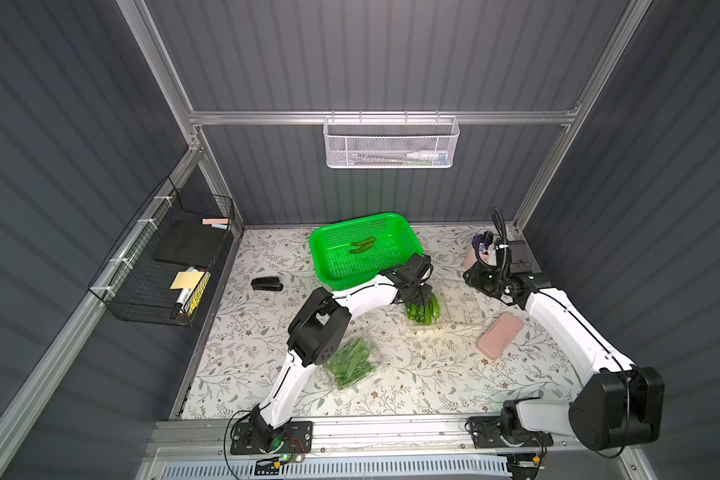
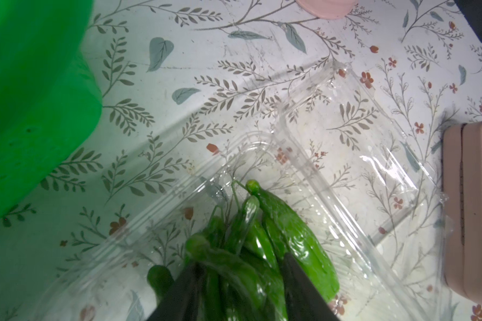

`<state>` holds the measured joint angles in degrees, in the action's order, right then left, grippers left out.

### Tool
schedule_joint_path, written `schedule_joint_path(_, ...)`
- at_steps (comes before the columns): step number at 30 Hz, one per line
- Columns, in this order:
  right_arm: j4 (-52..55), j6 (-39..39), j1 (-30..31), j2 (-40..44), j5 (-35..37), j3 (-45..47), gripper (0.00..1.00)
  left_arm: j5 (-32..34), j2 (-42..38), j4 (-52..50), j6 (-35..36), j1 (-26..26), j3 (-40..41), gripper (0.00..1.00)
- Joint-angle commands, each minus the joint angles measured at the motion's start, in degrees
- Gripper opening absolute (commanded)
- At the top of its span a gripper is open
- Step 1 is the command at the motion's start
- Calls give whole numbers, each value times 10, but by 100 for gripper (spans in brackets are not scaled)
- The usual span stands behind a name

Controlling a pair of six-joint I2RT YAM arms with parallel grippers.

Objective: Take small green peppers out of containers
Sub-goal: Pick up the green pepper from the packing box.

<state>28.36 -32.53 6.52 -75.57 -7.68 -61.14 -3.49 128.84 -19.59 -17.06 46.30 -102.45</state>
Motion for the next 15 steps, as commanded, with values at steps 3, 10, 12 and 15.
schedule_joint_path(3, 6, -1, -2, 2, -1, -5, 40, -12, 17, -12, 2, 1, -25, 42)
schedule_joint_path(10, 4, -2, -2, 2, -4, -5, 40, -18, 24, -13, 3, 1, -27, 32)
schedule_joint_path(12, 3, -3, -2, 2, -4, -5, 40, -24, 26, -12, 4, 1, -27, 32)
schedule_joint_path(15, 3, -2, -2, 2, -4, -4, 40, -30, 32, -14, 5, 2, -31, 35)
